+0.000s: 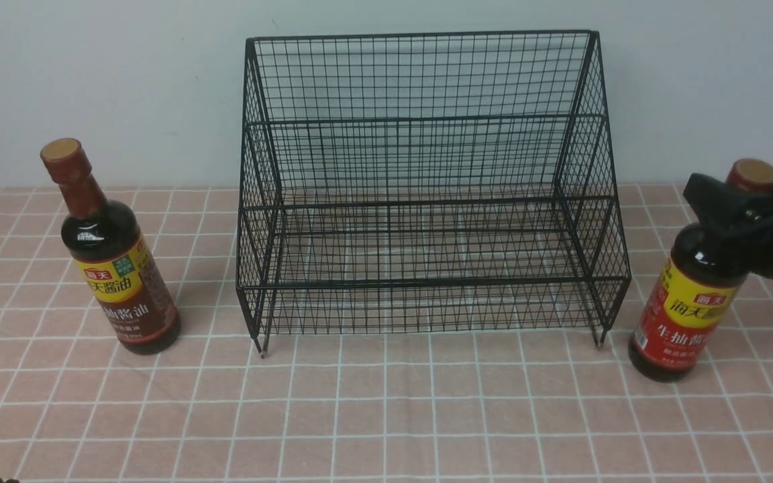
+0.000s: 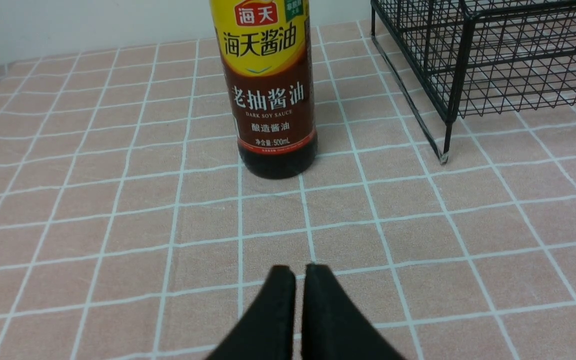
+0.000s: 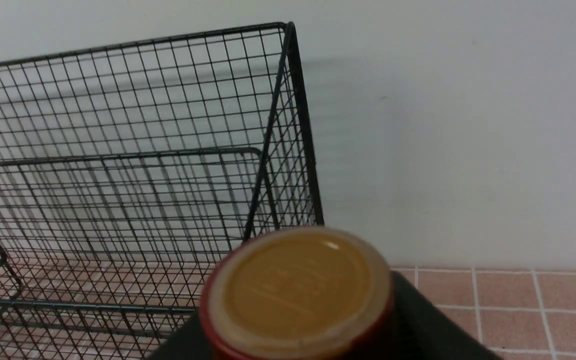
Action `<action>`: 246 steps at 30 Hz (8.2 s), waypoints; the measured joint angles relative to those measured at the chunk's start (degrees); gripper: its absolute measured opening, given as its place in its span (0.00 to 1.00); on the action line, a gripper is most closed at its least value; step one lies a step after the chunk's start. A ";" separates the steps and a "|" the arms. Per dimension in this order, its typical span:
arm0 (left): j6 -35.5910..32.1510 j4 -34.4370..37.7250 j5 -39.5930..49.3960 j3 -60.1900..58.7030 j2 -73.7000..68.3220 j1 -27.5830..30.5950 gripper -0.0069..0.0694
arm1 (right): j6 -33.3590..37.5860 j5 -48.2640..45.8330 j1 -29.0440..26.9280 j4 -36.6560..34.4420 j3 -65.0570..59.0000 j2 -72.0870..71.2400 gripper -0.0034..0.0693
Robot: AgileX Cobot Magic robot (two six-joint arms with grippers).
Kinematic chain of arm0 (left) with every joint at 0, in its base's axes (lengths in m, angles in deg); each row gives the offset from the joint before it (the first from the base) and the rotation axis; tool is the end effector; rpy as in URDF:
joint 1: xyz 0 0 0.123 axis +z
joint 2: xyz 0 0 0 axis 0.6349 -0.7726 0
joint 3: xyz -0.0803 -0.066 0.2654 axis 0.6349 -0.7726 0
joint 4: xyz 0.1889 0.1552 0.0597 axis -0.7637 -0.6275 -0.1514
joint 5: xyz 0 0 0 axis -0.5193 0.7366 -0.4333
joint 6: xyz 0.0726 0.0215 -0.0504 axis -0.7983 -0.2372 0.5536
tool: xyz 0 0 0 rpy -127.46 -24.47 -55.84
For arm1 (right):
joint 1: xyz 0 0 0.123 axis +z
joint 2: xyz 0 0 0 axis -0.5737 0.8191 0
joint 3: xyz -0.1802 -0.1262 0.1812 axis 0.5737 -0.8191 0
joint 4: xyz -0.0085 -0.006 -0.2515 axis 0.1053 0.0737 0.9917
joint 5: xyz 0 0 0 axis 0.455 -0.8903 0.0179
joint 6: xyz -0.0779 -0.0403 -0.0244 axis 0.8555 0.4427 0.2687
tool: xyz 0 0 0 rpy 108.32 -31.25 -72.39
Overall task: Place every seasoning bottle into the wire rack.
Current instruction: Use the right arm to grab the condiment bottle closest to it, then use the right arm to put the condiment bottle back on the shelf, then use the left arm to grab the condiment bottle closest to it
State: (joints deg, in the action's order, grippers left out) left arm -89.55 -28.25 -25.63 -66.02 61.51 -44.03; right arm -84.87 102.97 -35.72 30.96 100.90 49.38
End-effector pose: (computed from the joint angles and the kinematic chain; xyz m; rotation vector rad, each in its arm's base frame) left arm 0.0521 -0.0029 0.1708 0.1175 1.8764 -0.0037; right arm 0.2716 0.0174 0.2245 -0.0392 1.7867 0.2900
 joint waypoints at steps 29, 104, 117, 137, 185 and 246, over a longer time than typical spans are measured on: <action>0.00 0.00 0.00 0.00 0.00 0.00 0.10 | -17.87 -6.28 11.26 22.40 33.13 -5.68 0.42; 0.00 0.00 0.00 0.00 0.00 0.00 0.10 | -4.57 -73.14 16.26 11.50 33.96 -33.34 0.11; 0.00 0.00 0.00 0.00 0.00 0.00 0.10 | 3.19 -80.24 16.26 -3.70 3.33 -75.75 0.03; 0.00 0.00 0.00 0.00 0.00 0.00 0.10 | -3.43 -76.18 16.26 -9.86 -2.15 -81.19 0.03; 0.00 0.00 0.00 0.00 0.00 0.00 0.10 | 26.90 -57.33 -1.52 -25.45 -31.38 -81.79 0.03; 1.98 10.45 -48.57 34.43 -64.08 0.00 0.62 | 27.73 -57.33 -1.52 -25.45 -31.38 -81.79 0.03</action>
State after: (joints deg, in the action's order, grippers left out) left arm -87.57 -17.80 -74.20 -31.59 -2.57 -44.03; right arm -57.14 45.64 -37.24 5.51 69.52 -32.41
